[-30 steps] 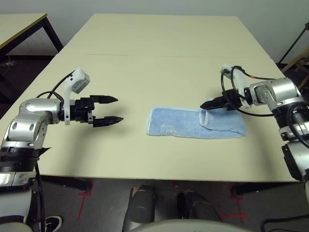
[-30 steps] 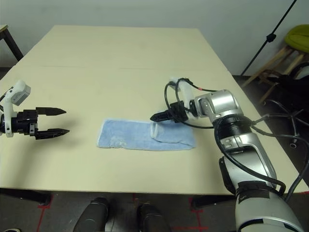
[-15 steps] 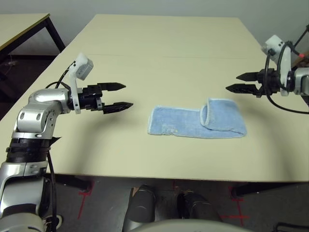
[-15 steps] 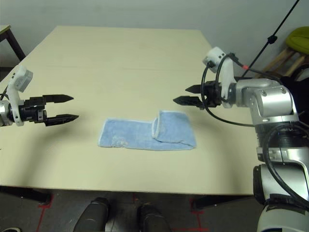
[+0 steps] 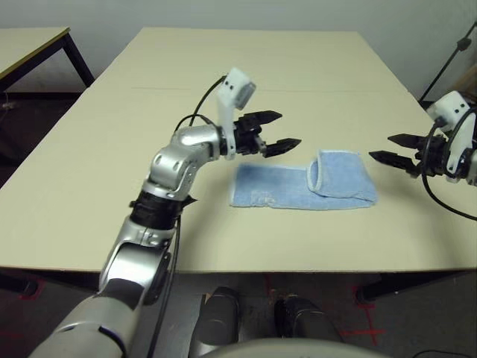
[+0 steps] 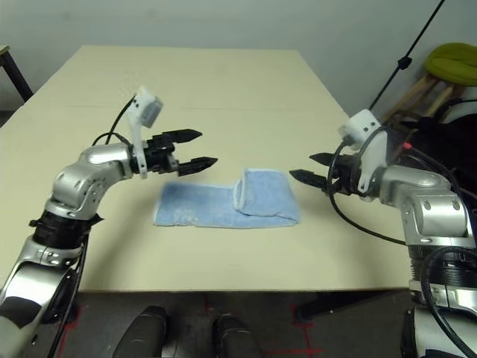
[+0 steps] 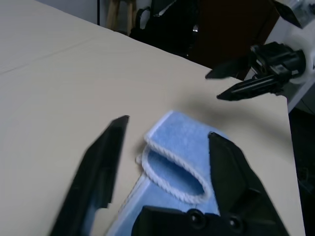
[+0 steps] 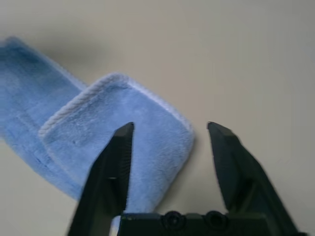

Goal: Fold the towel and set it aside.

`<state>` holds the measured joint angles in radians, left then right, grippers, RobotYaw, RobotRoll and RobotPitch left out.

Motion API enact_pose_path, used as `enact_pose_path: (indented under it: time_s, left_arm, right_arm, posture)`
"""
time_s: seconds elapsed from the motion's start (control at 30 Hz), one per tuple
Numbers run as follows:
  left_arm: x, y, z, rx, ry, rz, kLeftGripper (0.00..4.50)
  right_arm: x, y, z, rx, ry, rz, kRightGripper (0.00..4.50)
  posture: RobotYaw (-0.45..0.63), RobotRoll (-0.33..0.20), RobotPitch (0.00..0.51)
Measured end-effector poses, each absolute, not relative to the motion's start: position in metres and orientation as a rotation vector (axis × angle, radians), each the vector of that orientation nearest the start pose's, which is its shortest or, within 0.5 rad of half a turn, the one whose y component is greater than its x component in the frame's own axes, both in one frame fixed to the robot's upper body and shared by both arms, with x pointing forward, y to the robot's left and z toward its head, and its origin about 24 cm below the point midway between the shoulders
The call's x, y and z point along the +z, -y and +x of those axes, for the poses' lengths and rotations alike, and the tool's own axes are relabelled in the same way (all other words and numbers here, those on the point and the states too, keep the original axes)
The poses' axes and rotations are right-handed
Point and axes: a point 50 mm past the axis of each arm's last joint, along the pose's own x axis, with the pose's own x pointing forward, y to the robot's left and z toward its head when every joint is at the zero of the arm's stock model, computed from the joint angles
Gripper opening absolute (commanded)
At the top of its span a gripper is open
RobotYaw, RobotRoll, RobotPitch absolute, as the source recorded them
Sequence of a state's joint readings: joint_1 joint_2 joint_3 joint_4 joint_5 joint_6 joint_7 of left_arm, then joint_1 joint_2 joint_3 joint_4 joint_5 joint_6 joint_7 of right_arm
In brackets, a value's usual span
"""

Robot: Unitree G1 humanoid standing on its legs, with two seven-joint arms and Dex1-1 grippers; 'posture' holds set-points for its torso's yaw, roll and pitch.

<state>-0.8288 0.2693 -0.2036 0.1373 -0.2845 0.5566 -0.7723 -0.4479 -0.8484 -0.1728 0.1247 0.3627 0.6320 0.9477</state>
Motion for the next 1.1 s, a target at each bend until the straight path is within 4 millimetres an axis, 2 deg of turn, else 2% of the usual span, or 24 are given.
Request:
enact_pose_path:
  time_s: [0.17, 0.23, 0.43, 0.73, 0.9, 1.1]
  left_arm:
    - [0.185, -0.048, 0.342, -1.108, -0.044, 0.256, 0.88]
    - [0.181, -0.040, 0.343, -1.122, -0.051, 0.281, 0.21]
    - [0.167, -0.028, 0.343, -1.147, -0.061, 0.385, 0.16]
    - [0.147, 0.004, 0.341, -1.250, -0.101, 0.468, 0.16]
    - [0.144, 0.018, 0.341, -1.316, -0.116, 0.512, 0.16]
    - [0.111, 0.019, 0.330, -1.401, -0.248, 0.571, 0.16]
  right_arm:
    - [0.168, 0.280, 0.300, 0.622, -0.301, -0.220, 0.16]
    - [0.163, 0.275, 0.304, 0.624, -0.302, -0.212, 0.00]
    - [0.154, 0.269, 0.308, 0.611, -0.295, -0.207, 0.00]
    - [0.136, 0.252, 0.312, 0.626, -0.289, -0.172, 0.00]
    - [0.125, 0.245, 0.315, 0.626, -0.307, -0.164, 0.00]
    - [0.108, 0.251, 0.311, 0.606, -0.380, -0.195, 0.00]
  posture:
    - [0.15, 0.000, 0.119]
    - [0.15, 0.000, 0.117]
    - [0.16, 0.000, 0.122]
    - [0.15, 0.000, 0.129]
    - [0.16, 0.000, 0.133]
    - [0.16, 0.000, 0.135]
